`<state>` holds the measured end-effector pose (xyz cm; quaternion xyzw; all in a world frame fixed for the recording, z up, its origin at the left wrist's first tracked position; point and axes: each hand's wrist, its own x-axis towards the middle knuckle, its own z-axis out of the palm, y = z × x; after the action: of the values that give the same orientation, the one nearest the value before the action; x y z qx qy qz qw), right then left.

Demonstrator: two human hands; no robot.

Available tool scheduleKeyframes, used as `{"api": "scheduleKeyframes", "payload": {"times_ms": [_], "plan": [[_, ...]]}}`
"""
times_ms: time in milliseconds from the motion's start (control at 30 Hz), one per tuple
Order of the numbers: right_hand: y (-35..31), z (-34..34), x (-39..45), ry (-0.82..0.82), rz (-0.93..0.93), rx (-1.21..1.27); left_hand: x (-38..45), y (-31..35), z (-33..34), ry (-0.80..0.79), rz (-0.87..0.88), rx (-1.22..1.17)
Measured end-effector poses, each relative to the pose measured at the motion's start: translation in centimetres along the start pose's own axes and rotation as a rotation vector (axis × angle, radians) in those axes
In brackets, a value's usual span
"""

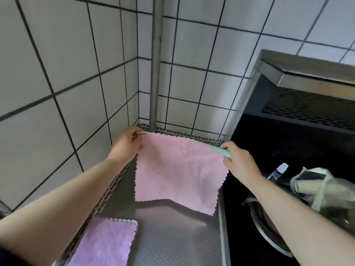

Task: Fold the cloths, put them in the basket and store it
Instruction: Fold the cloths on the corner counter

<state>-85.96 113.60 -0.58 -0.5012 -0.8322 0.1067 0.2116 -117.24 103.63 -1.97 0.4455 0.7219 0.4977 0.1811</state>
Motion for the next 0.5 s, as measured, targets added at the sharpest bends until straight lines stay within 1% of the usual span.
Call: {"api": "scheduleKeyframes", "payload": {"times_ms": [67,133,200,267,400,500], "plan": [[-0.4,-0.5,1.5,0.068,-0.019,0.024,1.3,1.1,0.2,0.045,-0.04,-0.091],[-1.1,-1.3,2.7,0.17,-0.007,0.156,2.4,2.6,0.3,0.111,-0.043,-0.158],[-1.8,-2.0,3.3,0.258,0.007,0.273,2.7,3.9,0.0,0.177,-0.024,-0.176],[-2.3,-2.3,3.0,0.3,-0.001,0.322,2.4,4.0,-0.4,0.202,-0.009,-0.148],[-1.7,-0.4,0.5,0.248,0.048,0.398,-0.1,1.5,-0.7,0.146,0.024,-0.082],[-0.3,2.9,-3.2,0.137,0.109,0.416,-4.1,-2.1,0.0,0.065,0.012,0.025]]}}
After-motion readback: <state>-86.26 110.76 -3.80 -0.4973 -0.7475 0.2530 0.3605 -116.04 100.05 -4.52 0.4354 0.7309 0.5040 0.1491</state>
